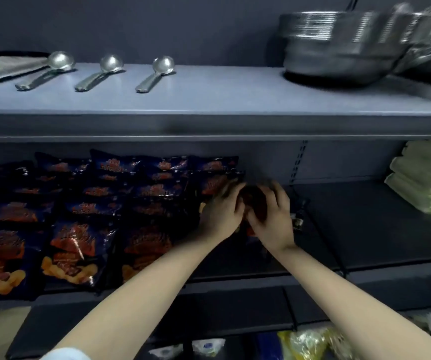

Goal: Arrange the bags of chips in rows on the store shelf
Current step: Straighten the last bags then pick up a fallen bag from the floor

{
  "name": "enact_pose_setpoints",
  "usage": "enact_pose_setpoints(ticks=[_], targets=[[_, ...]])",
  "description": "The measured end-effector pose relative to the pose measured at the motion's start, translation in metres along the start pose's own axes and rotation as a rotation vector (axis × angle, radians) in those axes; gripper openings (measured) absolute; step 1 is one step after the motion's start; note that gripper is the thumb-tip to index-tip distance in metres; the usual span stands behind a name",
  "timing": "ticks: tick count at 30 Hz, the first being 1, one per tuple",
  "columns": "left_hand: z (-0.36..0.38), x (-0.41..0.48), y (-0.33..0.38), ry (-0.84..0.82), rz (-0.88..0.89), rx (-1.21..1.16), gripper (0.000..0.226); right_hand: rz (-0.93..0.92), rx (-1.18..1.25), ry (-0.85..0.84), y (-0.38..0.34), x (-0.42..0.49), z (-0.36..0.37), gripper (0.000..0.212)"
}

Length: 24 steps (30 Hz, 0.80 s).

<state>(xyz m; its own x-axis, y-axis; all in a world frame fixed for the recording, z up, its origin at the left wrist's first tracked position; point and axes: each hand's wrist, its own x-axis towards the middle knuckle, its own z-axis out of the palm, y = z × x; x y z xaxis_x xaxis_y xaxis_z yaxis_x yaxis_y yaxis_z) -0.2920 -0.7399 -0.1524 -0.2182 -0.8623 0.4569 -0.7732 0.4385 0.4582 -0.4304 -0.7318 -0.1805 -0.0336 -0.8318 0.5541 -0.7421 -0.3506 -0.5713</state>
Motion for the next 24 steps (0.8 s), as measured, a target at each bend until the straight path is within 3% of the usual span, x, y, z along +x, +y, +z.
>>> enact_pose_setpoints(ticks=[3, 7, 10, 17, 24], targets=[[0.021, 0.026, 0.009, -0.153, 0.024, -0.047, 0.050, 0.091, -0.002, 0.018, 0.025, -0.012, -0.020, 0.066], [0.048, 0.040, 0.014, -0.357, 0.229, 0.314, 0.063, 0.121, -0.063, -0.109, 0.048, -0.041, -0.028, 0.070], [0.062, 0.038, 0.014, -0.428, 0.239, 0.460, 0.069, 0.159, -0.072, -0.228, 0.054, -0.051, -0.026, 0.077], [0.070, 0.034, 0.013, -0.304, 0.333, 0.461, 0.061, 0.225, -0.142, -0.308, 0.055, -0.053, -0.021, 0.088], [0.054, 0.035, 0.027, -0.044, 0.366, 0.200, 0.052, 0.198, 0.113, 0.013, 0.048, -0.045, -0.028, 0.070]])
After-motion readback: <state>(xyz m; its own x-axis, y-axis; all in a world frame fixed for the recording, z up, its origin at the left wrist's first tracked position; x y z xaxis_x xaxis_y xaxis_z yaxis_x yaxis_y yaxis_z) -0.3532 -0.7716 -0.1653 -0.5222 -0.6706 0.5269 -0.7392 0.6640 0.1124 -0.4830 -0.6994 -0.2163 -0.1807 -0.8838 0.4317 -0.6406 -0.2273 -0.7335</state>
